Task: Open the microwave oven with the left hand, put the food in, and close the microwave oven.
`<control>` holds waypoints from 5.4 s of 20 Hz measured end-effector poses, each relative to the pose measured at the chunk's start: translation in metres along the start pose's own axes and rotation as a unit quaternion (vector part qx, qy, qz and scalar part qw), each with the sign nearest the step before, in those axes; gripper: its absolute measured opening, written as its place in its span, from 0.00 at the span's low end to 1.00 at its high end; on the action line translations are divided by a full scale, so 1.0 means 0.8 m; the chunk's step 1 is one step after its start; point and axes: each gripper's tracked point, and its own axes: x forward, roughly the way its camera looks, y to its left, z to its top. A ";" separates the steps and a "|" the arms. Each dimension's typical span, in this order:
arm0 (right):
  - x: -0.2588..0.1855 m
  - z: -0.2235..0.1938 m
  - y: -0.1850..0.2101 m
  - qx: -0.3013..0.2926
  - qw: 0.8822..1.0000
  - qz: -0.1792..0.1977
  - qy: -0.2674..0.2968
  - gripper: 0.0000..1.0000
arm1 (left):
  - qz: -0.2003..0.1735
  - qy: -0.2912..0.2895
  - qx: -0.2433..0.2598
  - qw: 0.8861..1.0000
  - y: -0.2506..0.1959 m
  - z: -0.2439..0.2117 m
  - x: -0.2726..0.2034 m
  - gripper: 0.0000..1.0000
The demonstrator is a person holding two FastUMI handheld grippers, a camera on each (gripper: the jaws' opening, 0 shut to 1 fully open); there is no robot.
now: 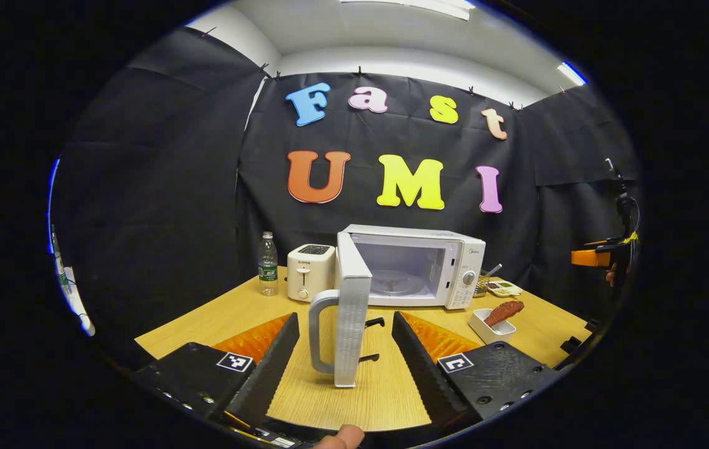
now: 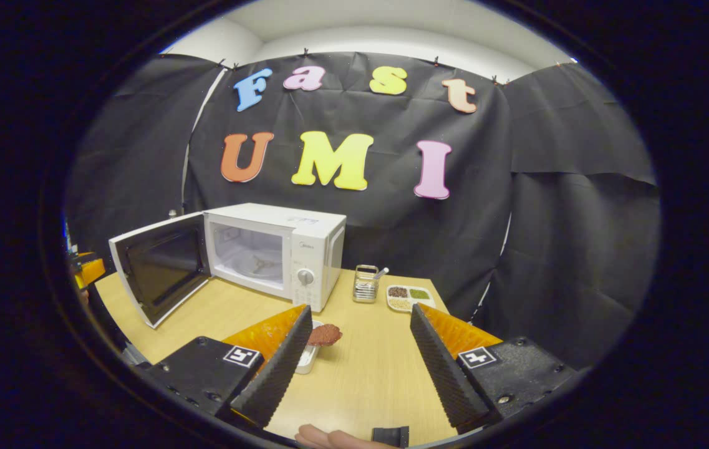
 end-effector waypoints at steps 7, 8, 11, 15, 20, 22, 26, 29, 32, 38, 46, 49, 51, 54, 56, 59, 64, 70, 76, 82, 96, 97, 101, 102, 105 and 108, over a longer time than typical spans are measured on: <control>0.105 -0.061 0.013 0.002 0.985 0.102 0.142 1.00 | 0.018 -0.023 0.017 0.999 -0.031 0.058 0.031 0.92; 0.116 -0.067 0.015 0.018 0.980 0.121 0.160 1.00 | 0.018 -0.026 0.016 0.999 -0.037 0.066 0.035 0.92; 0.146 -0.086 0.017 0.099 0.956 0.171 0.217 0.96 | 0.018 -0.039 0.022 0.999 -0.052 0.088 0.058 0.92; 0.172 -0.118 0.033 0.210 0.904 0.226 0.296 0.74 | 0.025 -0.030 0.018 0.999 -0.066 0.087 0.088 0.92; 0.190 -0.138 0.057 0.262 0.865 0.277 0.327 0.71 | 0.042 -0.020 0.039 0.998 -0.067 0.079 0.100 0.92; 0.192 -0.135 0.076 0.300 0.839 0.305 0.336 0.48 | 0.045 -0.016 0.047 0.998 -0.069 0.075 0.103 0.92; 0.182 -0.145 0.088 0.353 0.789 0.315 0.392 0.13 | 0.032 -0.026 0.056 0.998 -0.077 0.074 0.093 0.92; 0.173 -0.134 0.085 0.325 0.816 0.304 0.369 0.09 | 0.025 -0.043 0.072 0.996 -0.076 0.079 0.084 0.92; 0.156 -0.115 0.081 0.275 0.854 0.287 0.336 0.09 | 0.030 -0.041 0.075 0.996 -0.070 0.075 0.079 0.92; 0.110 -0.074 0.105 0.137 0.927 0.240 0.254 0.09 | 0.016 -0.041 0.049 0.998 -0.064 0.070 0.071 0.92; 0.087 -0.028 0.205 -0.017 0.976 0.184 0.115 0.09 | -0.010 -0.049 0.038 0.998 -0.064 0.060 0.054 0.92; 0.102 -0.018 0.244 -0.013 0.982 0.171 0.077 0.09 | -0.007 -0.041 0.038 0.998 -0.057 0.051 0.052 0.92; 0.123 -0.013 0.264 -0.006 0.987 0.153 0.054 0.08 | -0.007 -0.040 0.034 0.999 -0.054 0.051 0.049 0.92; 0.159 -0.003 0.286 0.003 0.992 0.121 0.022 0.09 | -0.015 -0.039 0.029 0.999 -0.054 0.052 0.045 0.92; 0.182 0.000 0.302 0.015 0.994 0.109 0.013 0.09 | -0.018 -0.036 0.027 0.999 -0.053 0.049 0.044 0.92; 0.221 0.006 0.332 0.031 0.994 0.101 0.010 0.09 | -0.029 -0.030 0.021 0.999 -0.056 0.043 0.042 0.92; 0.286 0.017 0.388 0.064 0.993 0.099 0.010 0.09 | -0.034 -0.028 0.014 0.999 -0.048 0.041 0.041 0.92; 0.373 0.044 0.437 0.168 0.979 0.114 -0.003 0.09 | -0.048 -0.032 0.002 0.998 -0.042 0.039 0.042 0.92; 0.438 0.058 0.440 0.372 0.924 0.084 -0.025 0.09 | -0.040 -0.030 0.009 0.999 -0.036 0.038 0.047 0.92; 0.483 0.019 0.439 0.510 0.860 0.027 0.018 0.09 | -0.037 -0.027 0.013 0.999 -0.028 0.034 0.050 0.92; 0.463 0.022 0.422 0.324 0.946 -0.029 -0.004 1.00 | -0.053 -0.044 0.000 0.998 -0.041 0.055 0.023 0.92; 0.450 0.027 0.420 0.317 0.948 -0.024 -0.008 1.00 | -0.055 -0.045 0.000 0.998 -0.043 0.058 0.020 0.92; 0.395 0.044 0.408 0.295 0.955 0.006 -0.014 1.00 | -0.057 -0.051 0.011 0.997 -0.051 0.068 0.004 0.92; 0.379 0.049 0.402 0.284 0.959 0.013 -0.016 1.00 | -0.060 -0.053 0.017 0.997 -0.054 0.071 0.000 0.92; 0.325 0.056 0.375 0.250 0.967 0.029 -0.029 1.00 | -0.059 -0.060 0.036 0.996 -0.054 0.077 -0.011 0.92; 0.256 0.055 0.339 0.223 0.973 0.041 -0.029 1.00 | -0.054 -0.056 0.045 0.996 -0.053 0.080 -0.019 0.92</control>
